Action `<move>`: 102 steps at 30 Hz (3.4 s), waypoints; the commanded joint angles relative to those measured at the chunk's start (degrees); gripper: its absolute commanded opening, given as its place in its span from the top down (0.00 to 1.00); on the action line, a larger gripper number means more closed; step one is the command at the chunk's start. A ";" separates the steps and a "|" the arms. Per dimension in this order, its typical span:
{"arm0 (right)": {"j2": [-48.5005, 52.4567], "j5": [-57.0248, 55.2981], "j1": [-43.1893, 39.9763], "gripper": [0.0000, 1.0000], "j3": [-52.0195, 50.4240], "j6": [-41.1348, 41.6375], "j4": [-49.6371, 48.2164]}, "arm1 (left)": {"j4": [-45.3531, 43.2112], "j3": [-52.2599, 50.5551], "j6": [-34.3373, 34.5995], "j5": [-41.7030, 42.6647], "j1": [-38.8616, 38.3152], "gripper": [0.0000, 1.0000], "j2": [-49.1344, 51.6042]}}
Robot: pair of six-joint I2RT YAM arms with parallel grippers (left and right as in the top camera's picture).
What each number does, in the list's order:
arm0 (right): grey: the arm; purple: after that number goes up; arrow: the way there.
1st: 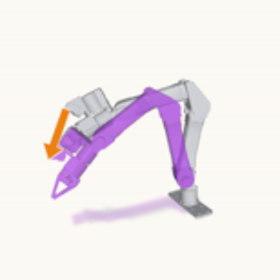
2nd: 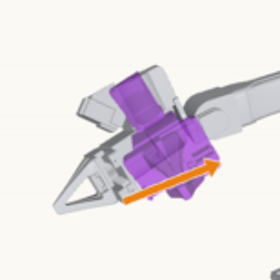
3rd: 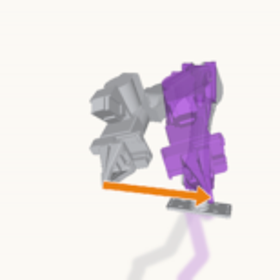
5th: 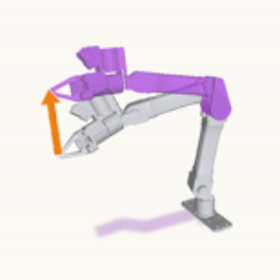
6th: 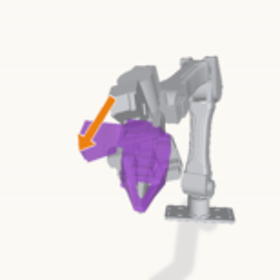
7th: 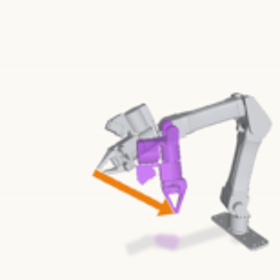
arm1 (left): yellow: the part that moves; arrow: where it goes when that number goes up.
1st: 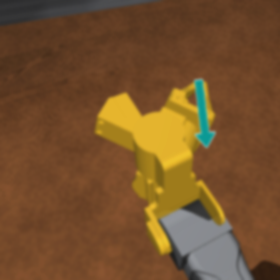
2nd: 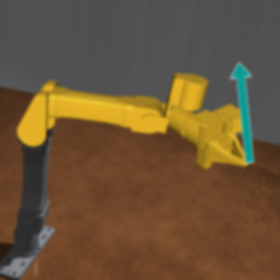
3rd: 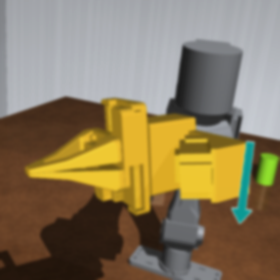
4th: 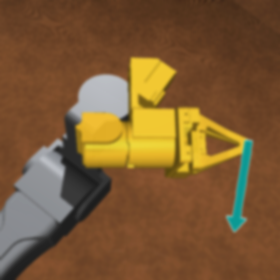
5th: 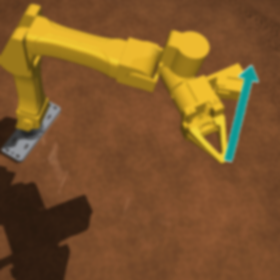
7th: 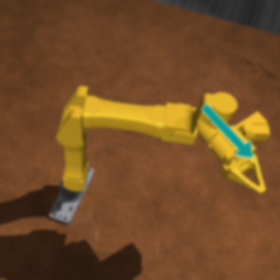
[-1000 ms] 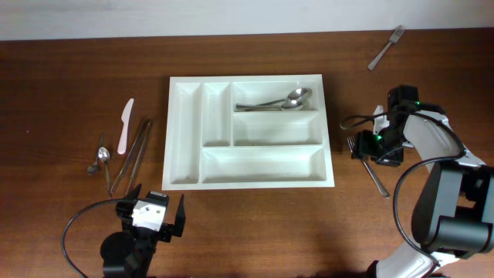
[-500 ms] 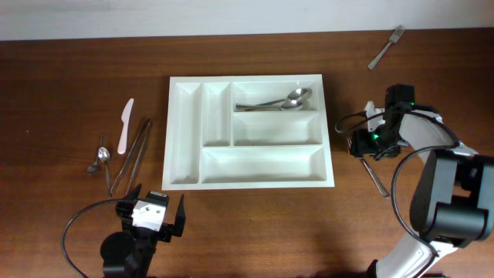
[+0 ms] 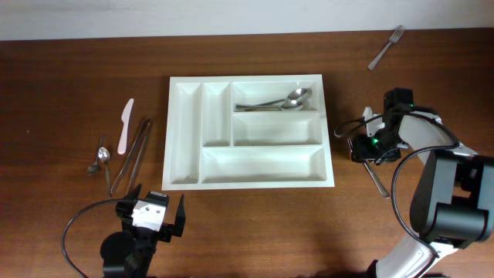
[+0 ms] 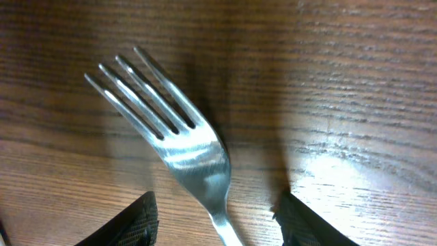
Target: Pack container
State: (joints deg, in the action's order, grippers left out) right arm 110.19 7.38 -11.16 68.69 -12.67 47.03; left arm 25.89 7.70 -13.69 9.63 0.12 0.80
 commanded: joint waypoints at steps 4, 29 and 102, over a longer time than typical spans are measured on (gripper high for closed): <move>1.14 -1.49 0.15 0.48 -3.72 1.20 -0.07 | -0.15 -0.26 0.79 0.59 0.13 0.01 -0.35; 1.20 -9.60 0.15 0.96 -5.53 6.10 -7.30 | -0.15 -0.26 0.79 0.59 0.13 0.01 -0.35; 10.01 17.92 25.77 0.96 28.61 -51.63 7.30 | -0.15 -0.26 0.79 0.59 0.13 0.01 -0.35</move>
State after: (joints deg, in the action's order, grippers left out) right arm 116.71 22.26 14.33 96.62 -60.69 53.80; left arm 25.89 7.70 -13.69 9.65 0.12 0.78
